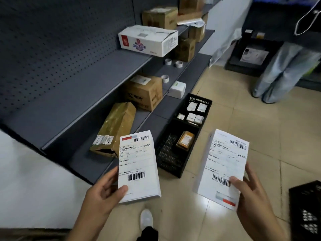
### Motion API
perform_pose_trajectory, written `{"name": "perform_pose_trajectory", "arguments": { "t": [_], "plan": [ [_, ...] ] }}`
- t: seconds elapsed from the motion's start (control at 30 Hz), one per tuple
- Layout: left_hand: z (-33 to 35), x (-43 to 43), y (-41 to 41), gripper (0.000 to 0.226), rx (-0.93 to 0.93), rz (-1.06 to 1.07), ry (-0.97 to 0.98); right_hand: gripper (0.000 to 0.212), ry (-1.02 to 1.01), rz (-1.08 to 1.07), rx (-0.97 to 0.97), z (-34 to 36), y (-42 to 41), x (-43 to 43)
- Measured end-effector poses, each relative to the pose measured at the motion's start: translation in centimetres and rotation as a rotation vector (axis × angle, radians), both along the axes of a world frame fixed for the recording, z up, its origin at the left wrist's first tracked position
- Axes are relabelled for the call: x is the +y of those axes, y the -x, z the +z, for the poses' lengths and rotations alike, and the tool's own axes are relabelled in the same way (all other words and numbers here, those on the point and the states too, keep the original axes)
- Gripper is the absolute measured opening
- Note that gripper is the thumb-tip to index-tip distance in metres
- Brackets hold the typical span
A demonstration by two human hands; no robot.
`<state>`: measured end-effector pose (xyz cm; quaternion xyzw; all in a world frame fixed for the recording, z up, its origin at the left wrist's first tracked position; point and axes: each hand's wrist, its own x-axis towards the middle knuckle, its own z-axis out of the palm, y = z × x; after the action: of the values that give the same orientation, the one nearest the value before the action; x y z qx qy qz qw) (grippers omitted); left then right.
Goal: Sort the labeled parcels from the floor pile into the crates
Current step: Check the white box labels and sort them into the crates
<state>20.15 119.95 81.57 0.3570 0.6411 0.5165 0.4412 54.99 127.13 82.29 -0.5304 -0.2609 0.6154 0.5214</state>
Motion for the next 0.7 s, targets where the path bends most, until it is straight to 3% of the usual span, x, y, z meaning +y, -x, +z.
{"name": "perform_pose_trajectory", "arguments": {
  "t": [0.27,0.43,0.6,0.7],
  "plan": [
    [-6.3,14.9,1.9,0.053,-0.046,-0.054,0.058,0.046,0.139,0.0,-0.034,-3.6,2.9,10.6],
    [-8.8,25.2,2.9,0.059,-0.122,-0.093,0.061,0.053,0.247,-0.024,-0.075,-5.7,2.5,15.5],
    [-11.7,31.1,4.0,0.056,-0.168,-0.023,0.122,0.067,0.318,0.131,-0.068,-9.0,2.6,20.2],
    [-14.8,32.3,3.2,0.057,-0.19,0.04,0.161,0.064,0.354,0.308,-0.078,-12.0,2.6,24.2]
  ]
}}
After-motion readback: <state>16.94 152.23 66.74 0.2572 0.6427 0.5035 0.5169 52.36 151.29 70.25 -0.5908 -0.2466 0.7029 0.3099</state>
